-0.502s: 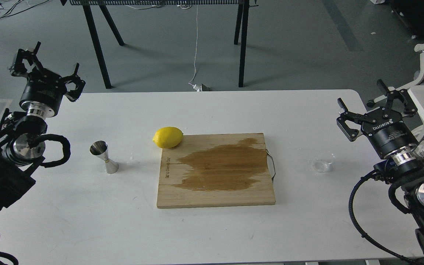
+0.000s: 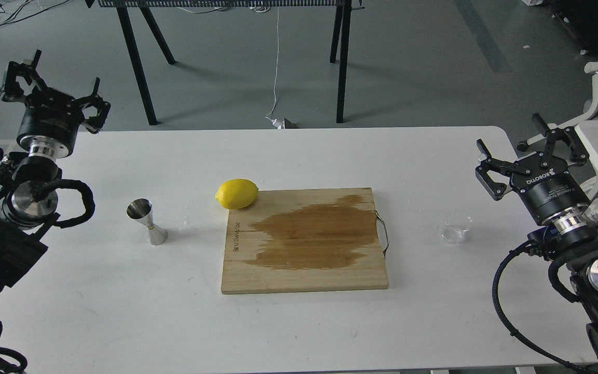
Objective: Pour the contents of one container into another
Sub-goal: 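Raise the left arm and swing the left gripper toward the metal jigger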
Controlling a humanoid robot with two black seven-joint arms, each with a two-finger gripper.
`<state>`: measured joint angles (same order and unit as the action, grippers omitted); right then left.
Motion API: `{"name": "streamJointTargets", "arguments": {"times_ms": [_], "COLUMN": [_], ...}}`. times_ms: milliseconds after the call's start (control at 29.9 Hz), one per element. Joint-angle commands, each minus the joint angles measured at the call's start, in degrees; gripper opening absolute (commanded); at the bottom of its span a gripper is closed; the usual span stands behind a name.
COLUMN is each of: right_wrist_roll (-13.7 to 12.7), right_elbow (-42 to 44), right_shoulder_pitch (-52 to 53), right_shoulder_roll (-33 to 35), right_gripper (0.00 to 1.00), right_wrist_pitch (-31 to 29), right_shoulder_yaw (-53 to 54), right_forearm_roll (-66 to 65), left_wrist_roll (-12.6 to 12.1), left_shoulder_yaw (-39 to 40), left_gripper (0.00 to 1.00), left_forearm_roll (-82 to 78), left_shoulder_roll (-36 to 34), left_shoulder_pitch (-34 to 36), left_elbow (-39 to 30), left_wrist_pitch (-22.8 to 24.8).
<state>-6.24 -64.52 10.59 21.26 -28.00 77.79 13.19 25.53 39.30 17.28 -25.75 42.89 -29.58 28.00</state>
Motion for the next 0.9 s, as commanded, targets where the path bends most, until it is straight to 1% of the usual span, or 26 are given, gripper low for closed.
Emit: {"name": "streamJointTargets", "arguments": {"times_ms": [0, 201, 268, 334, 602, 669, 769, 869], "right_wrist_roll": [0.0, 0.0, 0.0, 0.0, 0.0, 0.0, 0.0, 0.0], "right_elbow": [-0.08, -0.08, -0.08, -0.08, -0.17, -0.6, -0.69, -0.78], "right_shoulder_pitch": [-0.13, -0.13, -0.13, -0.22, -0.48, -1.18, -1.63, -1.63], "right_shoulder_roll": [-0.08, 0.01, 0.0, -0.08, -0.17, -0.08, -0.08, -0.08], "right_gripper": [0.99, 0.99, 0.99, 0.99, 0.99, 0.99, 0.99, 0.99], "right_wrist_pitch": [0.0, 0.0, 0.0, 0.0, 0.0, 0.0, 0.0, 0.0], "right_shoulder_yaw": [0.0, 0.0, 0.0, 0.0, 0.0, -0.01, 0.08, 1.05], "right_forearm_roll": [0.0, 0.0, 0.0, 0.0, 0.09, 0.09, 0.17, 0.17], "left_wrist_roll": [-4.08, -2.15, -0.58, 2.47, 2.47, 2.47, 2.47, 2.47], "left_shoulder_yaw": [1.57, 1.66, 1.66, 1.57, 0.78, 0.52, 0.78, 0.96], "left_gripper": [1.0, 1.0, 1.0, 1.0, 1.0, 1.0, 1.0, 1.0], "left_forearm_roll": [0.03, 0.3, 0.3, 0.12, -0.75, -2.68, -10.04, -15.33], "left_shoulder_roll": [0.87, 2.37, 2.46, 2.64, 1.68, -0.86, -6.83, -11.32], "left_shoulder_pitch": [-0.09, 0.09, 0.18, 0.18, 0.26, 0.09, 0.09, 0.26], "left_elbow": [0.04, 0.4, 0.4, 0.22, 0.22, 0.48, 1.36, 1.54], "left_wrist_pitch": [0.0, 0.0, 0.0, 0.0, 0.0, 0.0, 0.0, 0.0]}}
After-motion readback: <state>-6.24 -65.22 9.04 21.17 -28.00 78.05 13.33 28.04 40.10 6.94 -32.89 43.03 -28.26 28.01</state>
